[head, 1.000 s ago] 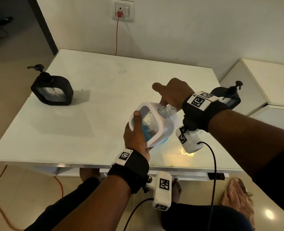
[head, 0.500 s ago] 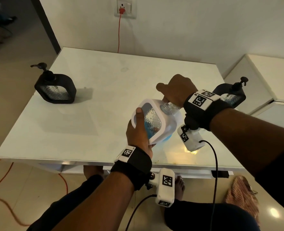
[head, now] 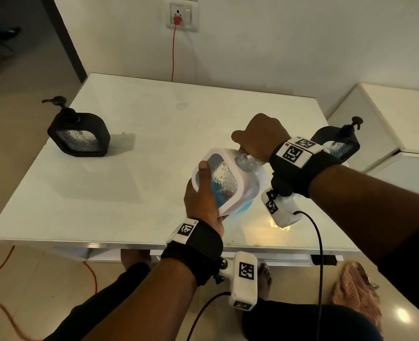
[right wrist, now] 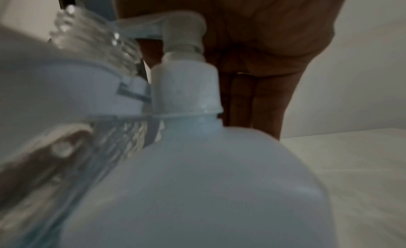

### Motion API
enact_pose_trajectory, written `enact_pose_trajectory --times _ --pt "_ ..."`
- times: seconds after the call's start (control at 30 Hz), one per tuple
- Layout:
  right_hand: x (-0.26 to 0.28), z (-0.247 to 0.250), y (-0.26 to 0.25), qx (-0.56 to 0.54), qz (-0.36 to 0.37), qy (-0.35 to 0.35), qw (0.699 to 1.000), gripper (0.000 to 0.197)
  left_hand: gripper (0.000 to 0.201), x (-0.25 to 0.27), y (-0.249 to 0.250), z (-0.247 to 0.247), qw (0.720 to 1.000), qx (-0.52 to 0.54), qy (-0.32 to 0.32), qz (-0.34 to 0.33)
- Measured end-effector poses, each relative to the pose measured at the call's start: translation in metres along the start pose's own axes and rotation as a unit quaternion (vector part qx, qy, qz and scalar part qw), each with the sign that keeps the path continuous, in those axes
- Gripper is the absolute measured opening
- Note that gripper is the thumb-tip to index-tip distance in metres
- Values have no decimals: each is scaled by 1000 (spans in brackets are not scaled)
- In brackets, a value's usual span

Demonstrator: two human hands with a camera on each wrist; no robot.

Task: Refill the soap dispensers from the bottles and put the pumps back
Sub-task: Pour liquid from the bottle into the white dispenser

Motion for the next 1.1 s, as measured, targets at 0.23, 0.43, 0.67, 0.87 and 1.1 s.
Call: enact_pose_trajectory --times 0.23,0.43,0.67,0.87,1.1 --pt "4 2 1 -56 3 -46 997 43 53 -1 -2 -1 1000 -2 -5 5" --pt "3 0 -3 7 2 15 1000 32 55 0 -1 0 1000 4 -3 -1" --pt "5 2 -1 -48 3 -55 997 45 75 2 -1 0 1000 -4 -11 -5" --pt "1 1 -5 28 14 4 1000 32 60 1 1 1 1000 0 -5 -6" --pt "5 1 -3 -21 12 -7 1000 40 48 7 1 -2 1000 6 -5 4"
Point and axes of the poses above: each hand's wrist, its own x-axis away from the middle knuckle, its own z-axis out of the back of the hand, y = z × x, the point moved 6 cm from there along -x, towards the middle knuckle, and after that the axes turned 14 degrees about x, right-handed, at the moved point
